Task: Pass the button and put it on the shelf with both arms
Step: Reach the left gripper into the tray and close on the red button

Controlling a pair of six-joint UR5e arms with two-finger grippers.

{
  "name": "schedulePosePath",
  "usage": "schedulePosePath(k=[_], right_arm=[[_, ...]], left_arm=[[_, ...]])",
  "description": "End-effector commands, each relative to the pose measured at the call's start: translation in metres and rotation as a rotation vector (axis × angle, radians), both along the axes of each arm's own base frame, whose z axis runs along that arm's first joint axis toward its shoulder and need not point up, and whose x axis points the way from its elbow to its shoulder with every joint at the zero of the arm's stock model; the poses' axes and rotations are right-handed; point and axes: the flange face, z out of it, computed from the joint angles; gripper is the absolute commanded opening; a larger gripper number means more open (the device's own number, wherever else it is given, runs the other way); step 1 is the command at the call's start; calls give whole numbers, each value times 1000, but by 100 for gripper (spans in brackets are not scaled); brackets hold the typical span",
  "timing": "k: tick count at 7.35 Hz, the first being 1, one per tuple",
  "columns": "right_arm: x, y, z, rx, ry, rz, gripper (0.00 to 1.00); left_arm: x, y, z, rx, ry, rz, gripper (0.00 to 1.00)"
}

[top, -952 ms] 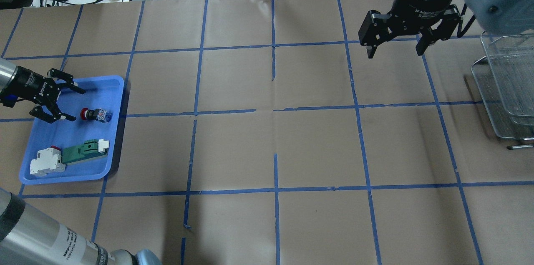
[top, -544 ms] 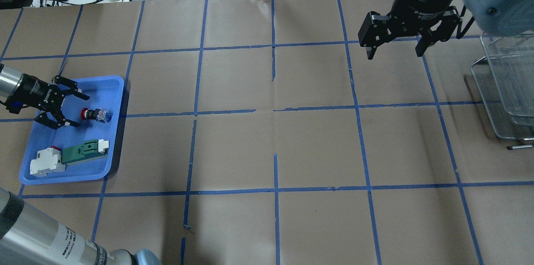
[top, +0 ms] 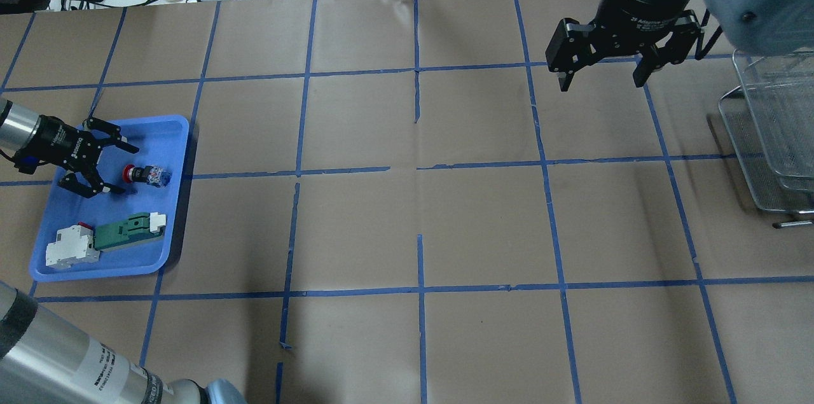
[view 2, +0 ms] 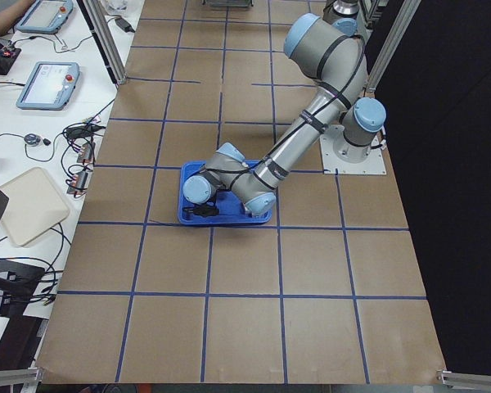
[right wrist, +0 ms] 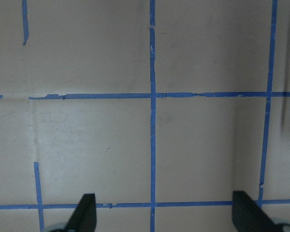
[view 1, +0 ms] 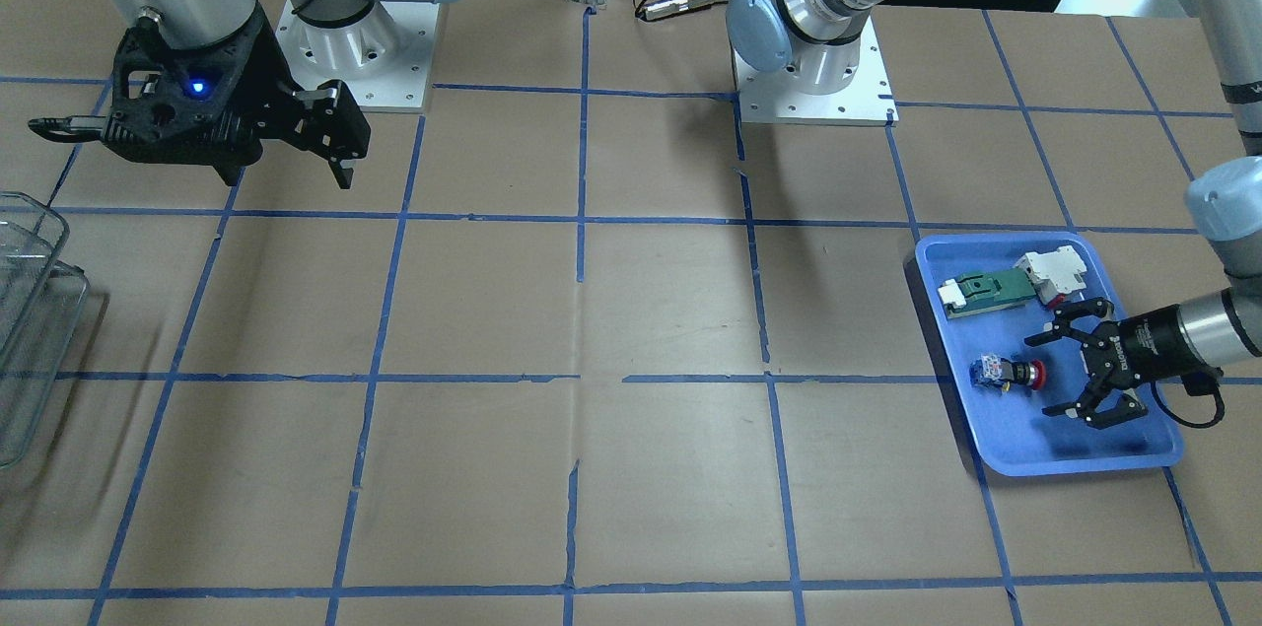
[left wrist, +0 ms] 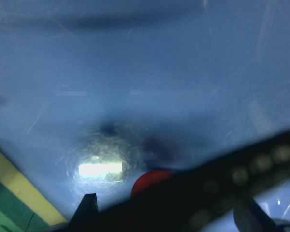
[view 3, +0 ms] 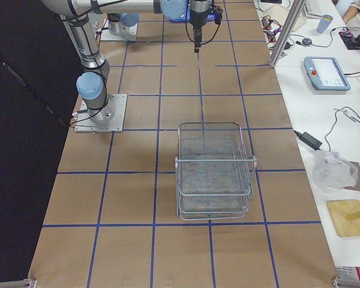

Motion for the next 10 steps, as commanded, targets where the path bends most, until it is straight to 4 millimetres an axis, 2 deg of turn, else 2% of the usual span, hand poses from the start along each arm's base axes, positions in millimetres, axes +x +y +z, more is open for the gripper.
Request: schedulePosePath(k=[1,2,3,4,5,6,7,9,10], right_arm=[[0,1,-1,2,0,-1,100],[0,1,-1,2,0,-4,100],[0,1,-1,2,-1,-4,100],[0,1,-1,2,-2,-6,100],[0,1,-1,2,-2,-6,100],[0,1,-1,2,-2,-6,100],[0,1,-1,2,-2,-4,100],[0,1,-1,2,-2,-4,100],[0,1,-1,2,-2,-4,100]], left_arm=[[0,0,-1,0,2,3,85],[0,0,-1,1,5,3,78],[-1,0,-1,5,8,4,63],[-1,1,-1,8,9,4,53],[-1,1,0,8,7,3,36],[0,1,0,9,5,2,11],[1,1,0,9,3,2,0],[3,-1,8,0,-9,0,0],[6,-6,28,-24,-32,2,0]])
